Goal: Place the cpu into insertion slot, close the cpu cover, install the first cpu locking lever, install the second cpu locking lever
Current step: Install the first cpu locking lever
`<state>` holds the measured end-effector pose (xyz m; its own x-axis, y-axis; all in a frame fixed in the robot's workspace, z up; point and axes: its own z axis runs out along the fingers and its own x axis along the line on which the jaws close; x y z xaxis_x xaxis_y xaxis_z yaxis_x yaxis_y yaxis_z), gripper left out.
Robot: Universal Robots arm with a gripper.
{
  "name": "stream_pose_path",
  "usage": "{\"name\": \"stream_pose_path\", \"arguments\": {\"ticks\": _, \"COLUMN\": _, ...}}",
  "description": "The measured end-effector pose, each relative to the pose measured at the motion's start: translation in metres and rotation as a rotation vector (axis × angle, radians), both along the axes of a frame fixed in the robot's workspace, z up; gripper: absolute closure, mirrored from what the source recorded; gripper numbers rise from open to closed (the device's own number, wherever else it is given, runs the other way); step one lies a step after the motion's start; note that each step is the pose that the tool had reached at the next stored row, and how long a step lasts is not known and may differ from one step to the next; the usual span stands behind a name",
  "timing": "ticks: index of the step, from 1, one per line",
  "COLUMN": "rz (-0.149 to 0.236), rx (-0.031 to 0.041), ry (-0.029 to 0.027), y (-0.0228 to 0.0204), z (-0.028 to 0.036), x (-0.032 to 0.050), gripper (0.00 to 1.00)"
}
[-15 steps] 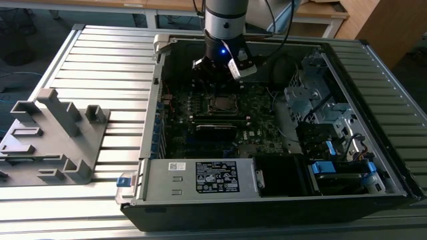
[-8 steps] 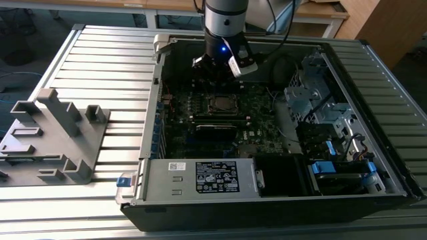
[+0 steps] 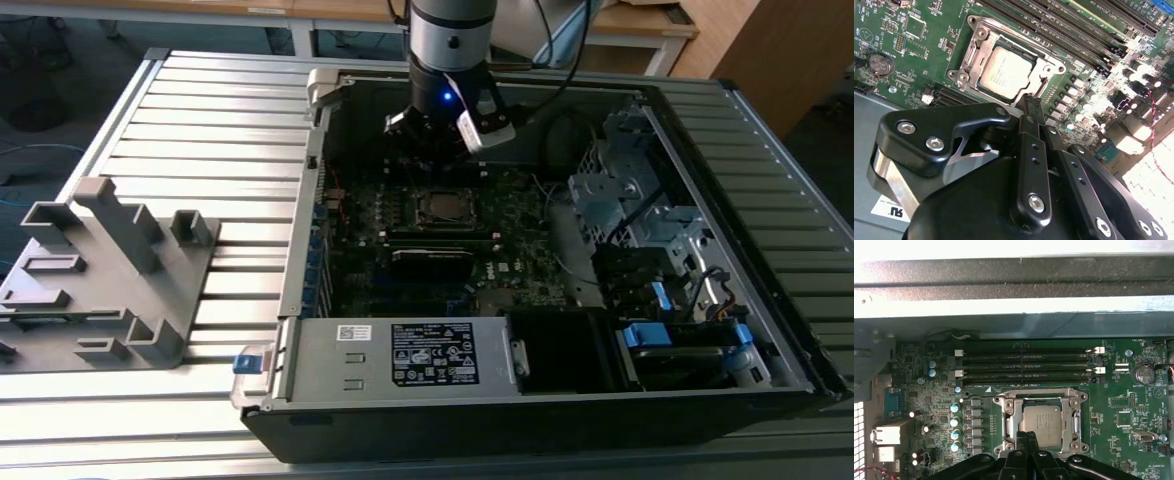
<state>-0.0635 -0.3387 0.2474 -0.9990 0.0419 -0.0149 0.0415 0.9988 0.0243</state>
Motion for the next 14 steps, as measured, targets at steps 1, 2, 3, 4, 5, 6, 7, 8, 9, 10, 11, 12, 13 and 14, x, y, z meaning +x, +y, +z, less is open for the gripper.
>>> {"name": "stream_pose_path", "arguments": {"ticks": 1, "rz": 0.000, "rx": 0.0000, "ry": 0.0000, "y": 0.0000, "z": 0.0000, "x": -0.0002, "gripper": 0.90}}
{"name": "stream_pose_path", "arguments": {"ticks": 2, "rz": 0.000, "rx": -0.0001, "ry": 0.0000, "y": 0.0000, "z": 0.0000, "x": -0.0004, "gripper": 0.90}}
{"name": "stream_pose_path", "arguments": {"ticks": 3, "rz": 0.000, "rx": -0.0001, "ry": 0.0001, "y": 0.0000, "z": 0.0000, "x": -0.0007, "gripper": 0.90}}
{"name": "stream_pose_path", "arguments": {"ticks": 4, "rz": 0.000, "rx": 0.0000, "ry": 0.0001, "y": 0.0000, "z": 0.0000, "x": -0.0007, "gripper": 0.90}}
{"name": "stream_pose_path", "arguments": {"ticks": 5, "rz": 0.000, "rx": 0.0000, "ry": 0.0000, "y": 0.0000, "z": 0.0000, "x": -0.0007, "gripper": 0.90}}
{"name": "stream_pose_path", "arguments": {"ticks": 6, "rz": 0.000, "rx": 0.0000, "ry": 0.0000, "y": 0.0000, "z": 0.0000, "x": -0.0008, "gripper": 0.90}}
{"name": "stream_pose_path", "arguments": {"ticks": 7, "rz": 0.000, "rx": 0.0000, "ry": 0.0000, "y": 0.0000, "z": 0.0000, "x": -0.0008, "gripper": 0.90}}
{"name": "stream_pose_path", "arguments": {"ticks": 8, "rz": 0.000, "rx": 0.0000, "ry": 0.0000, "y": 0.0000, "z": 0.0000, "x": -0.0008, "gripper": 0.90}}
{"name": "stream_pose_path", "arguments": {"ticks": 9, "rz": 0.000, "rx": 0.0000, "ry": 0.0000, "y": 0.0000, "z": 0.0000, "x": -0.0008, "gripper": 0.90}}
{"name": "stream_pose_path", "arguments": {"ticks": 10, "rz": 0.000, "rx": 0.0001, "ry": -0.0001, "y": 0.0000, "z": 0.0001, "x": -0.0009, "gripper": 0.90}}
{"name": "stream_pose_path", "arguments": {"ticks": 11, "rz": 0.000, "rx": 0.0000, "ry": 0.0000, "y": -0.0001, "z": 0.0003, "x": -0.0009, "gripper": 0.90}}
{"name": "stream_pose_path", "arguments": {"ticks": 12, "rz": 0.000, "rx": 0.0000, "ry": 0.0000, "y": 0.0000, "z": 0.0005, "x": -0.0009, "gripper": 0.90}}
{"name": "stream_pose_path", "arguments": {"ticks": 13, "rz": 0.000, "rx": 0.0001, "ry": 0.0000, "y": 0.0000, "z": 0.0006, "x": -0.0009, "gripper": 0.90}}
{"name": "stream_pose_path", "arguments": {"ticks": 14, "rz": 0.000, "rx": 0.0001, "ry": -0.0001, "y": 0.0000, "z": 0.0007, "x": -0.0008, "gripper": 0.90}}
